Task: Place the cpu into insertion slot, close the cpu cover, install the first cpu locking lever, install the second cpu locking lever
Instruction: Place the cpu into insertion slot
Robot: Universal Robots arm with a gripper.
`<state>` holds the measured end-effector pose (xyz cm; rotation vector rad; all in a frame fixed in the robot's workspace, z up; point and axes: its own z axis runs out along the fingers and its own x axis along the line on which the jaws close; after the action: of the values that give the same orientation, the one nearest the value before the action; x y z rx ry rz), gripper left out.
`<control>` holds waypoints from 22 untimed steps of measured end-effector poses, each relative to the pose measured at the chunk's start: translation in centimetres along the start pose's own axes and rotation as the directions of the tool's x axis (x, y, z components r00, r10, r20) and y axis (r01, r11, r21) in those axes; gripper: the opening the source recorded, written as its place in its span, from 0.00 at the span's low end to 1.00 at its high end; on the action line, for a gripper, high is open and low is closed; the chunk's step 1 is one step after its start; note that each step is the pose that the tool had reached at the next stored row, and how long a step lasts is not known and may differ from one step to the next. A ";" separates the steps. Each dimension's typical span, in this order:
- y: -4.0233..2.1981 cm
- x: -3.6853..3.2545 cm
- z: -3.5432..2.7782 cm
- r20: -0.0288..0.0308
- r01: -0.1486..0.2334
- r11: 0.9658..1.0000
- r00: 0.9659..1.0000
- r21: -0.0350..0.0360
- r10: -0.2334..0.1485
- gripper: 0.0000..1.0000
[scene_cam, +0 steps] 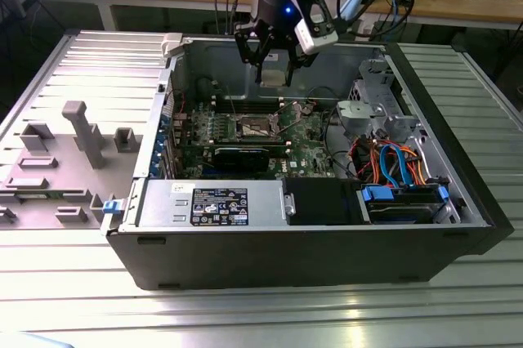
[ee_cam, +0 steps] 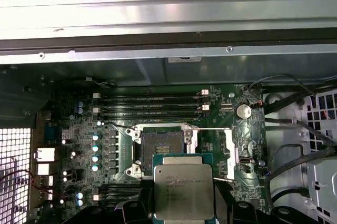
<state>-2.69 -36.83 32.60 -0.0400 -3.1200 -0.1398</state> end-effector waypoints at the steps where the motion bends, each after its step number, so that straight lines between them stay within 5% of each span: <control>1: 0.00 0.00 0.03 0.000 0.000 1.000 1.000 0.000 0.000 0.55; 22: -0.07 -0.01 0.76 0.000 0.000 1.000 1.000 0.000 0.000 0.55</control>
<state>-2.69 -36.83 31.83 -0.0400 -3.1200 -0.1397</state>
